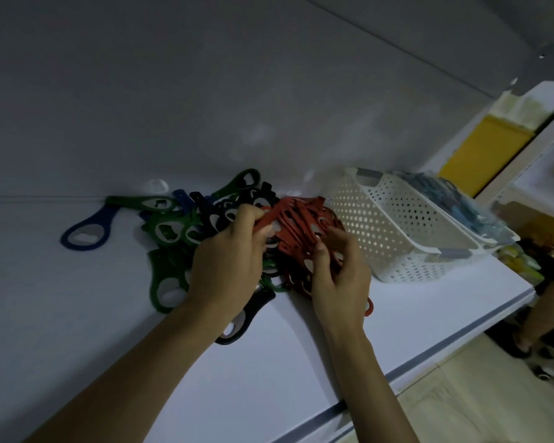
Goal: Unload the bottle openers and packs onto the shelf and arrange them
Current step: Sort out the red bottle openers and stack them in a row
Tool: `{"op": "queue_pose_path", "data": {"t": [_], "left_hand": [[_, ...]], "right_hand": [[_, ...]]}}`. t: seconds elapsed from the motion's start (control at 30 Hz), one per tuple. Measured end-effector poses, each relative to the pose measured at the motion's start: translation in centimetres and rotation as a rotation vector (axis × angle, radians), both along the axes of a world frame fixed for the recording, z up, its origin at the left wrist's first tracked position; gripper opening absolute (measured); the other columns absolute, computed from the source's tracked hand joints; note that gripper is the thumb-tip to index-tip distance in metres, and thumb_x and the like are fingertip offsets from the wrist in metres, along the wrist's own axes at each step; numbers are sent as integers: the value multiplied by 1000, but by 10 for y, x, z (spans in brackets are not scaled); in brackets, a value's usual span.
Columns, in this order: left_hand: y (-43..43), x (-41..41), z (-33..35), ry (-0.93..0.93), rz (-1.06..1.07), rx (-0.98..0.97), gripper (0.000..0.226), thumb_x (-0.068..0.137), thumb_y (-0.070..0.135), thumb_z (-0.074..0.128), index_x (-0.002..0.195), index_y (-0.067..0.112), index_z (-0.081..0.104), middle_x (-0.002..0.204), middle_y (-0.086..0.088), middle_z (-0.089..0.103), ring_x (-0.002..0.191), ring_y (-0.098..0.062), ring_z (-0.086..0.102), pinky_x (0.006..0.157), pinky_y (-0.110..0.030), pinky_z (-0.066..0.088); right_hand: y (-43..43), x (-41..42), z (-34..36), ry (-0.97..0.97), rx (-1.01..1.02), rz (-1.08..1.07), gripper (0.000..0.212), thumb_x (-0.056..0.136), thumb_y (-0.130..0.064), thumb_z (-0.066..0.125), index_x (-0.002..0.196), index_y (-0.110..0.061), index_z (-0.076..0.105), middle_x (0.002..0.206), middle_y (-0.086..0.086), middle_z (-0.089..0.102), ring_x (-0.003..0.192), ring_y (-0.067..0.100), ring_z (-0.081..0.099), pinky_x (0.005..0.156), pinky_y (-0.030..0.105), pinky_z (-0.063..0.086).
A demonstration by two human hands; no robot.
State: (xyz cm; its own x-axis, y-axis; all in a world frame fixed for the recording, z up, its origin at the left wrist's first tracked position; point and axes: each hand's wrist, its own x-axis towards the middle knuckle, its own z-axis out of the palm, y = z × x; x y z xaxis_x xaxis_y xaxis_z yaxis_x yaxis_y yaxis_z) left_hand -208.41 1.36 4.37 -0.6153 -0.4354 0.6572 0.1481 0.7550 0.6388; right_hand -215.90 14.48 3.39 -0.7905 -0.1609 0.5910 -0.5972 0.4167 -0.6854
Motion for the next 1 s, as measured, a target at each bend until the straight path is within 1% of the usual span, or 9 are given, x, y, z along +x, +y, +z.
{"op": "queue_pose_path", "data": {"t": [0.1,0.17,0.27,0.43,0.57,0.67,0.77,0.83,1.0], "left_hand": [[-2,-3,-9,-11,-101,177,22,95,32,39,104,15,51,79,14,63,62,1,59,54,-18,49],[-4,-5,-12,33,-119,279,7,96,23,44,100,19,49,76,13,63,59,0,59,52,-14,47],[-4,-7,-10,84,-119,416,4,96,20,47,98,19,50,74,9,66,54,-6,60,50,-17,49],[-3,-4,-10,72,-127,400,9,95,25,49,103,26,50,75,6,66,56,-9,62,54,-33,54],[1,-1,-9,10,-103,37,45,86,48,54,122,22,47,95,18,56,74,-1,57,57,-20,52],[5,-1,-8,-39,-161,-108,62,78,62,54,124,21,46,111,7,59,91,-8,58,67,-23,52],[5,-2,-11,-64,-196,-103,50,82,48,62,120,16,54,105,1,66,88,-17,64,66,-34,56],[4,-5,-13,-60,-167,-88,35,87,32,63,115,12,57,94,-3,69,79,-23,66,63,-40,56],[2,-6,-4,31,-140,-6,22,97,25,49,109,10,58,70,-2,64,56,-16,61,48,-36,50]], "right_hand": [[0,1,1,6,330,10,34,83,-47,56,108,-26,64,100,-16,62,103,11,53,95,36,37],[-2,-1,-2,39,543,30,36,84,-45,60,114,-25,63,105,-10,61,104,15,51,92,32,31],[-3,0,-1,94,596,43,31,88,-34,61,117,-23,66,103,-4,59,100,21,52,88,38,38],[-1,2,1,207,178,17,19,89,-14,66,106,-14,73,90,1,61,86,18,55,77,29,46],[3,3,7,-138,-414,149,10,87,-17,66,95,-14,71,88,3,70,82,15,66,75,29,54],[4,7,12,-383,-533,411,8,82,-21,66,86,-15,70,71,4,68,61,12,61,57,24,50],[3,8,14,-532,-578,706,4,80,-19,67,81,-17,71,74,6,71,65,18,67,61,26,54],[4,7,13,-454,-463,624,3,77,-21,71,77,-20,73,76,2,72,70,16,67,68,26,54],[26,7,9,-110,-186,-23,19,90,-32,64,75,-21,68,71,-11,68,66,1,62,60,14,46]]}}
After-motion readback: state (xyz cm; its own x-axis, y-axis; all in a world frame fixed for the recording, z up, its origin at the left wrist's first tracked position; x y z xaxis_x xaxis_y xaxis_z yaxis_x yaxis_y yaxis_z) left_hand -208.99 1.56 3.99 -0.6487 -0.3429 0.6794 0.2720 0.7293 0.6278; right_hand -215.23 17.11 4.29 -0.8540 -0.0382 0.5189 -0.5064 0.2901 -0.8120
